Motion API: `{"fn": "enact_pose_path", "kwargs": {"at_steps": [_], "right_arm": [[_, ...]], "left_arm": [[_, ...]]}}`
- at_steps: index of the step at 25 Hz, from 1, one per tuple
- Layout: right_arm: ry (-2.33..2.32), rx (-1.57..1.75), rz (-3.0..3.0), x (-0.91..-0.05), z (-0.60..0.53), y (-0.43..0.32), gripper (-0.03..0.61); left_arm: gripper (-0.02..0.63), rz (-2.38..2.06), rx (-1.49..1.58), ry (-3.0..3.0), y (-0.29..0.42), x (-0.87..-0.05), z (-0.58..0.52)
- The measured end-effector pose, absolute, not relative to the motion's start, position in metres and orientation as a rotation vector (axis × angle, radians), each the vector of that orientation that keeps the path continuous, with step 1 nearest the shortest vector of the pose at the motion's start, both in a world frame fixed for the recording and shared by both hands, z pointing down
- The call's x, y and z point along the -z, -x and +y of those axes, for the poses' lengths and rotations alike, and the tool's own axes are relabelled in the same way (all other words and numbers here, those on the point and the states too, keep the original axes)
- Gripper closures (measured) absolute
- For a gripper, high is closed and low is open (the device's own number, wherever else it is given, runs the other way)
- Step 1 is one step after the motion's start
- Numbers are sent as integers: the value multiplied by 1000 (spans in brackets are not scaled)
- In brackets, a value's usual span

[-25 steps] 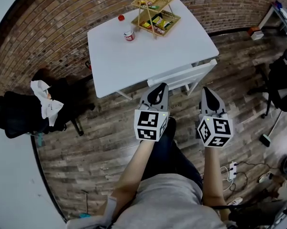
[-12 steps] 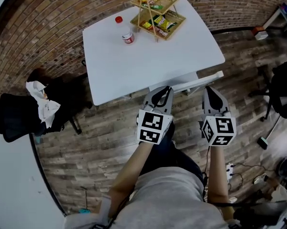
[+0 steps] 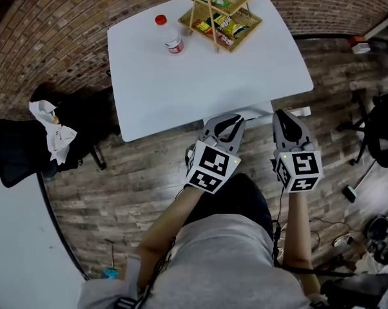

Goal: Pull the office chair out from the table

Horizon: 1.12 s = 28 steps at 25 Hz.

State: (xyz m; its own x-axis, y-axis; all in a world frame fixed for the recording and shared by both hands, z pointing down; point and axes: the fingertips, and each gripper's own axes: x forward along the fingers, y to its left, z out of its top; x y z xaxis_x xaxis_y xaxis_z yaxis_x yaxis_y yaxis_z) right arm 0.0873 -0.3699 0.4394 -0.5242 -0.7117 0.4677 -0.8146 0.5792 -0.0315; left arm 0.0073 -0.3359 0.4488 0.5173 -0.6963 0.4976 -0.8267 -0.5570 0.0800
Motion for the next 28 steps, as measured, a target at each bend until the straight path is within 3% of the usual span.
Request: {"fn": "enact_pose_path", "kwargs": {"at_steps": [5, 10, 13, 28], "right_arm": [[-1111, -369, -2402, -451, -374, -77, 561], [-978, -331, -2392, -457, -380, -68, 558], [-868, -317, -2393, -460, -381, -63, 443], [-148, 7, -2165, -505, -349, -66, 376]], "left_arm": [[593, -1196, -674, -2462, -7, -460, -336], [521, -1106, -713, -2462, -14, -467, -339], [488, -1048, -799, -2473, -22, -473, -339], [430, -963, -1157, -2411, -45, -512, -332]]}}
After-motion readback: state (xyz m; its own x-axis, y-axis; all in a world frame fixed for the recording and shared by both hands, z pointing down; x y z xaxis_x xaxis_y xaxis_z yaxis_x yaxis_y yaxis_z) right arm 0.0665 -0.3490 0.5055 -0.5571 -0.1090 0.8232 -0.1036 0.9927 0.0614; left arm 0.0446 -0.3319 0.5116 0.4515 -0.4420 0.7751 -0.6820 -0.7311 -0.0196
